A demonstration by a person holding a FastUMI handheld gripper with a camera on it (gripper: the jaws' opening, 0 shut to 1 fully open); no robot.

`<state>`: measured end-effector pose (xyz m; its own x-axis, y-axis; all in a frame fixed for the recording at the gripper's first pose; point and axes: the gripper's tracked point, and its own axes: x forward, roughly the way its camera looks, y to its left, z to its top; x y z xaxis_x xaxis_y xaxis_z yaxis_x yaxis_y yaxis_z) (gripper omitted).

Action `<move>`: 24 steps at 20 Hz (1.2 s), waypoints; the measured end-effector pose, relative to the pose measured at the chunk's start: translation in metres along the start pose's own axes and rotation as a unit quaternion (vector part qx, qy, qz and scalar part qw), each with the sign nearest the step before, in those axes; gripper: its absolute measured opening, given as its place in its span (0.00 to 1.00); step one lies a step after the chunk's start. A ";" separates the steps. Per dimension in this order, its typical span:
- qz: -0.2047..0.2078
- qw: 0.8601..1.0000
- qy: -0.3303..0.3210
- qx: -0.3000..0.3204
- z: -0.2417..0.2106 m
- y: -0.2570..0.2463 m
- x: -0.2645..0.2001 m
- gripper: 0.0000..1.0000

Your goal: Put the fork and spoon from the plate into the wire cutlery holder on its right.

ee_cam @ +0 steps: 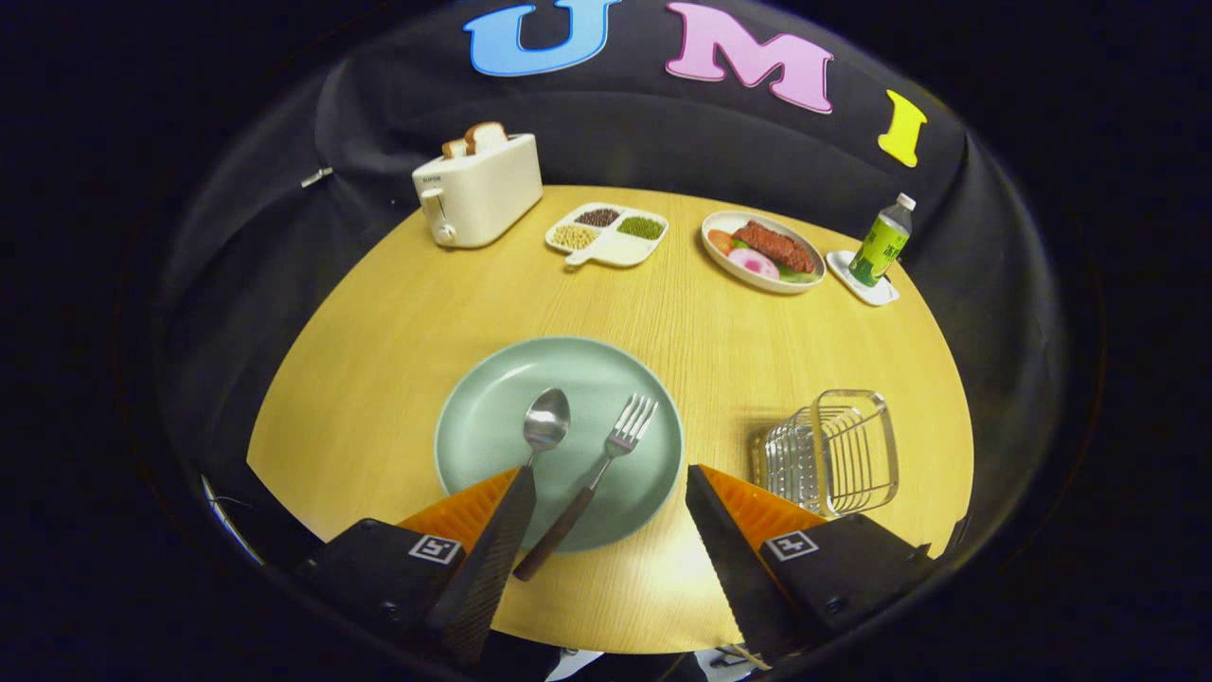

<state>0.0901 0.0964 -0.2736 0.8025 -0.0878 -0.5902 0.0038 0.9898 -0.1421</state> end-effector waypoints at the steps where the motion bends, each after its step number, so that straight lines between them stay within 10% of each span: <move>1: -0.001 1.000 0.012 -0.007 -0.006 0.002 0.008 1.00; 13: 0.013 0.992 0.127 -0.007 -0.043 0.014 0.045 0.68; 24: 0.032 0.981 0.187 0.029 -0.046 0.005 0.055 0.10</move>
<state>0.1070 0.0910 -0.3434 0.5265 -0.0489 -0.8488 0.0028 0.9984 -0.0558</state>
